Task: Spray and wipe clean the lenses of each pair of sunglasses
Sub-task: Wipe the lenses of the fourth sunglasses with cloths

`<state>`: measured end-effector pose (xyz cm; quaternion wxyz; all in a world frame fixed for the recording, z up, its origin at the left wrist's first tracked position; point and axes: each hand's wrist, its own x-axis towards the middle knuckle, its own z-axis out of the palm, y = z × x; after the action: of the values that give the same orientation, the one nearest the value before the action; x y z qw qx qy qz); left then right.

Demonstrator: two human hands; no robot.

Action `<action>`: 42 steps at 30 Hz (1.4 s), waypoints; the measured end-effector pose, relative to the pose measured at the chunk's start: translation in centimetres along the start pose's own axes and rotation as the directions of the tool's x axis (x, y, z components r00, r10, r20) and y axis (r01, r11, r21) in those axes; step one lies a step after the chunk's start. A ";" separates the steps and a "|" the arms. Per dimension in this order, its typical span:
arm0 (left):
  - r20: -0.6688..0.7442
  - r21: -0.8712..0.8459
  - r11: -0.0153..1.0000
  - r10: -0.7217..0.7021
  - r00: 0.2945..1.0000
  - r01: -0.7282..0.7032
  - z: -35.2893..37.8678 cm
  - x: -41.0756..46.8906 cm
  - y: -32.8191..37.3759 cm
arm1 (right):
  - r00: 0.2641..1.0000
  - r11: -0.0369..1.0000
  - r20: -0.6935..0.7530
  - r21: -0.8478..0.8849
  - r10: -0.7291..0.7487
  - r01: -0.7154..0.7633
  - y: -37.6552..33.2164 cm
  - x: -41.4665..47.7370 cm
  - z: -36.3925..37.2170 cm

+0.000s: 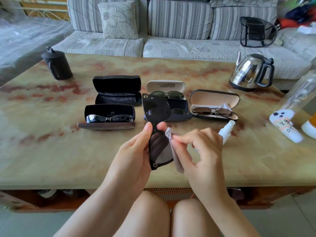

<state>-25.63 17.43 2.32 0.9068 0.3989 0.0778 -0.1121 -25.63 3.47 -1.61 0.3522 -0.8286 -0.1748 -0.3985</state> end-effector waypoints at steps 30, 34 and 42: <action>0.357 0.811 0.556 -0.219 0.908 -0.185 -1.8 2.1 7.5 | 0.650 0.644 0.724 0.387 0.230 -0.660 1.9 11.5 -3.9; 0.369 0.823 0.527 -0.212 0.905 -0.212 -1.6 2.1 7.5 | 0.633 0.566 0.734 0.422 0.246 -0.709 1.3 11.6 -4.2; 0.358 0.853 0.450 -0.139 0.923 -0.264 -1.6 2.4 7.6 | 0.543 0.659 0.762 0.210 0.353 -0.722 1.6 12.1 -4.5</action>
<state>-21.43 23.28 6.06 0.5628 0.7865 -0.1834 -0.1762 -19.63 -0.74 9.14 0.5769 -0.8008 -0.1098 0.1179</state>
